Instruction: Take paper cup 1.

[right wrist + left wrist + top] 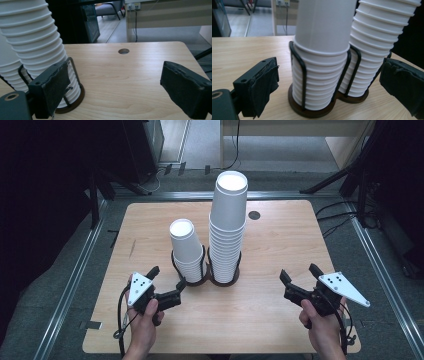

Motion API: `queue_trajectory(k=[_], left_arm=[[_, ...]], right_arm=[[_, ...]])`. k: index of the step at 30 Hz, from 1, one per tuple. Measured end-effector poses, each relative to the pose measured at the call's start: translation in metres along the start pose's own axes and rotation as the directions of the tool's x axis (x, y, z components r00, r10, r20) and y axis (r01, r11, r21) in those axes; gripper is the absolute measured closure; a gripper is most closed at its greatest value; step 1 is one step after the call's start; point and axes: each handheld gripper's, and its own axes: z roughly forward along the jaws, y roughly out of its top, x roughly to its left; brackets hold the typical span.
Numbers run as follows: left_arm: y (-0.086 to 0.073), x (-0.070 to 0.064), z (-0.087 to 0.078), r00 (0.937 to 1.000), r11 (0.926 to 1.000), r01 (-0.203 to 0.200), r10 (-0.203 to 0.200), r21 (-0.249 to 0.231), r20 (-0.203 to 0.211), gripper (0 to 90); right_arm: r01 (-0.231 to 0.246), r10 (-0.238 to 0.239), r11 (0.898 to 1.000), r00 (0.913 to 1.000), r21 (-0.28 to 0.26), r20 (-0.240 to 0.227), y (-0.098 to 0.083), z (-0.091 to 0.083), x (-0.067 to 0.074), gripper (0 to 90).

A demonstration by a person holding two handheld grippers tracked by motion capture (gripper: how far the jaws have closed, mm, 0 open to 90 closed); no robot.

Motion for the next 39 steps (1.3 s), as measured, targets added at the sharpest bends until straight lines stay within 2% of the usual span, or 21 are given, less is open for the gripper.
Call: queue_trajectory(k=[12, 14, 17, 31, 32, 34, 39], left_arm=[[0.013, -0.028, 0.019, 0.9982, 0.9996, -0.028, 0.028, -0.003, 0.052, 1.0], [0.014, -0.032, 0.021, 0.9966, 0.9994, -0.036, 0.036, -0.001, 0.074, 0.0], [0.016, -0.038, 0.024, 0.9959, 0.9992, -0.04, 0.04, -0.003, 0.081, 0.0], [0.022, -0.055, 0.037, 0.9935, 0.9985, -0.054, 0.054, -0.006, 0.1, 0.0], [0.022, -0.058, 0.038, 0.9932, 0.9969, -0.078, 0.078, -0.008, 0.086, 0.0], [0.023, -0.06, 0.039, 0.9926, 0.9962, -0.087, 0.088, -0.01, 0.084, 0.0], [0.026, -0.066, 0.044, 0.992, 0.9963, -0.084, 0.085, -0.017, 0.093, 0.0]], right_arm=[[0.026, -0.028, 0.999, 0.9962, -0.019, -0.083, 0.019, 0.009, 0.028, 7.3], [0.027, -0.029, 0.999, 0.9954, -0.028, -0.092, 0.023, 0.009, 0.03, 7.2], [0.02, -0.024, 0.999, 0.9939, -0.035, -0.108, 0.029, 0.01, 0.034, 7.1], [0.023, -0.032, 0.998, 0.9895, -0.061, -0.141, 0.048, 0.017, 0.055, 6.5], [0.022, -0.032, 0.998, 0.9883, -0.065, -0.149, 0.05, 0.017, 0.059, 6.2], [0.021, -0.031, 0.998, 0.9882, -0.067, -0.15, 0.051, 0.017, 0.061, 6.1], [0.026, -0.039, 0.996, 0.9859, -0.082, -0.163, 0.058, 0.019, 0.068, 5.6]])
